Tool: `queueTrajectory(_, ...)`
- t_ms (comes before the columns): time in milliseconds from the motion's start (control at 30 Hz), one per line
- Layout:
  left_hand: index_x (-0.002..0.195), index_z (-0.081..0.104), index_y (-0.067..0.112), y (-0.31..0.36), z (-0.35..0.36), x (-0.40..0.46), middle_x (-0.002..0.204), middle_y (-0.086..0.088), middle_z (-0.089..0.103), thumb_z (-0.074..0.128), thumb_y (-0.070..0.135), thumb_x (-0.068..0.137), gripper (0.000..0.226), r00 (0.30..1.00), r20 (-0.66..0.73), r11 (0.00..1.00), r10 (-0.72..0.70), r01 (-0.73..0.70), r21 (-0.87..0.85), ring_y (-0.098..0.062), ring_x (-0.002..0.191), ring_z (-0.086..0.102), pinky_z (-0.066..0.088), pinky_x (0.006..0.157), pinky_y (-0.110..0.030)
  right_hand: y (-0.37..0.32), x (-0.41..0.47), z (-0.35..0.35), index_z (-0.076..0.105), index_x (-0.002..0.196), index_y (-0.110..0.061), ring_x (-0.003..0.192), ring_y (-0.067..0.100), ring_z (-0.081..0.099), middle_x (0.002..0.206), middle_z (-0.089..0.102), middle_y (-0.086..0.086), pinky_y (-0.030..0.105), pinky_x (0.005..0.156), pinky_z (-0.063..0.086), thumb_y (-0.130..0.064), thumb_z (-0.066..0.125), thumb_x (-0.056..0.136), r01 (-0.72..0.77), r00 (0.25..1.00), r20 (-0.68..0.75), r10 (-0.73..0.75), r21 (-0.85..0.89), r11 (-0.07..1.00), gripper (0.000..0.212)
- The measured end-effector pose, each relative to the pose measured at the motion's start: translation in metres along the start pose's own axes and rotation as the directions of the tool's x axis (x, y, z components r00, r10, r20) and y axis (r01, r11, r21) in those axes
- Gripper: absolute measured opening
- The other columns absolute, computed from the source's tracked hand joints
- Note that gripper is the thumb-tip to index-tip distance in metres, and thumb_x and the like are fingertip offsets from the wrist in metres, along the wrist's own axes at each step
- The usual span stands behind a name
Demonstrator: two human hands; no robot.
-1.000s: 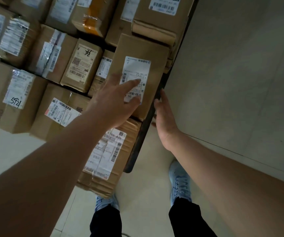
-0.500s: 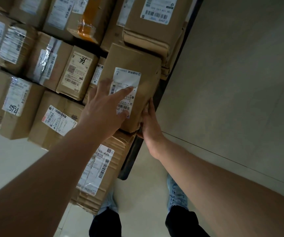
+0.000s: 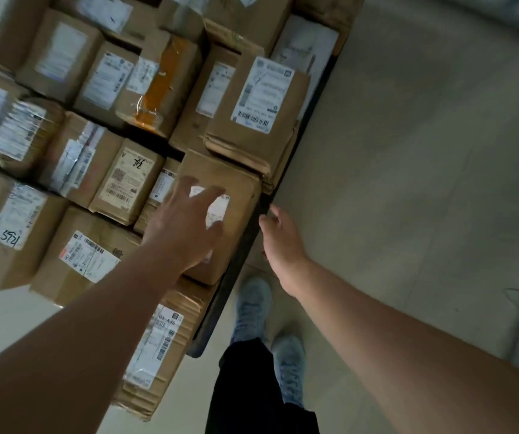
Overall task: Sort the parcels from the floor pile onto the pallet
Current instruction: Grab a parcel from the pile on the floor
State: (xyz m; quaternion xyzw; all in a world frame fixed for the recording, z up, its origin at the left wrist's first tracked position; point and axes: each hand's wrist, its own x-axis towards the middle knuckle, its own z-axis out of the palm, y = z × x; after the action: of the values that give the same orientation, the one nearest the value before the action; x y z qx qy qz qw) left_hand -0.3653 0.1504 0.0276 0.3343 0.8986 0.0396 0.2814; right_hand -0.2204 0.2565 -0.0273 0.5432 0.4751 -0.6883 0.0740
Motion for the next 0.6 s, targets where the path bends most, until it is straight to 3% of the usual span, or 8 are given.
queueTrajectory(100, 0.147, 0.039, 0.045, 0.024, -0.032, 0.03, 0.154, 0.002, 0.034, 0.07, 0.038, 0.092, 0.063, 0.994, -0.098, 0.996, 0.056, -0.062, -0.061, -0.03, 0.13, 0.053, 0.051, 0.09, -0.045, -0.032, -0.001, -0.011, 0.039, 0.159, -0.031, 0.144, 0.016, 0.044, 0.163, 0.041, -0.003, 0.052, 0.118, 0.042, -0.04, 0.045, 0.11, -0.019, 0.999, -0.03, 0.02, 0.025, 0.999, 0.05)
queueTrajectory(200, 0.149, 0.038, 0.043, 0.043, -0.051, 0.066, 0.155, -0.001, 0.035, 0.07, 0.037, 0.093, 0.064, 0.987, -0.136, 0.992, 0.085, -0.097, -0.085, -0.032, 0.136, 0.047, 0.05, 0.096, -0.046, -0.057, 0.012, -0.019, 0.042, 0.157, -0.03, 0.135, 0.01, 0.046, 0.16, 0.044, -0.005, 0.047, 0.117, 0.043, -0.044, 0.044, 0.11, -0.013, 0.998, -0.064, 0.016, 0.042, 0.999, 0.049)
queueTrajectory(367, 0.152, 0.036, 0.041, 0.054, -0.052, 0.121, 0.156, -0.001, 0.031, 0.072, 0.037, 0.092, 0.07, 0.976, -0.139, 0.983, 0.171, -0.179, -0.051, -0.033, 0.139, 0.043, 0.048, 0.1, -0.047, -0.078, 0.06, -0.023, 0.04, 0.158, -0.038, 0.144, 0.016, 0.043, 0.159, 0.045, -0.011, 0.051, 0.12, 0.038, -0.058, 0.04, 0.108, -0.038, 0.994, -0.101, 0.046, 0.075, 0.996, 0.054)
queueTrajectory(467, 0.156, 0.029, 0.042, 0.05, -0.045, 0.145, 0.162, -0.002, 0.022, 0.072, 0.043, 0.09, 0.079, 0.977, -0.09, 0.981, 0.194, -0.196, -0.008, -0.034, 0.147, 0.032, 0.04, 0.112, -0.054, -0.088, 0.088, -0.023, 0.043, 0.149, -0.054, 0.132, 0.005, 0.049, 0.128, 0.057, -0.038, 0.047, 0.114, 0.041, -0.077, 0.036, 0.099, -0.029, 0.997, -0.062, 0.036, 0.122, 0.992, 0.055)
queueTrajectory(533, 0.158, 0.02, 0.048, 0.049, -0.038, 0.154, 0.167, 0.0, 0.007, 0.07, 0.053, 0.089, 0.085, 0.98, -0.068, 0.982, 0.187, -0.186, 0.01, -0.036, 0.154, 0.018, 0.033, 0.116, -0.06, -0.09, 0.103, -0.024, 0.041, 0.146, -0.06, 0.111, -0.017, 0.052, 0.102, 0.057, -0.052, 0.035, 0.1, 0.042, -0.084, 0.036, 0.095, 0.003, 0.999, -0.04, 0.004, 0.164, 0.986, 0.057)
queueTrajectory(600, 0.158, 0.01, 0.053, 0.051, -0.032, 0.16, 0.168, 0.002, -0.01, 0.067, 0.063, 0.087, 0.091, 0.987, -0.041, 0.988, 0.154, -0.155, -0.02, -0.036, 0.157, 0.006, 0.028, 0.117, -0.061, -0.087, 0.115, -0.022, 0.04, 0.145, -0.064, 0.1, -0.024, 0.052, 0.107, 0.059, -0.051, 0.03, 0.093, 0.04, -0.091, 0.037, 0.089, 0.013, 1.0, -0.022, -0.009, 0.19, 0.982, 0.062)
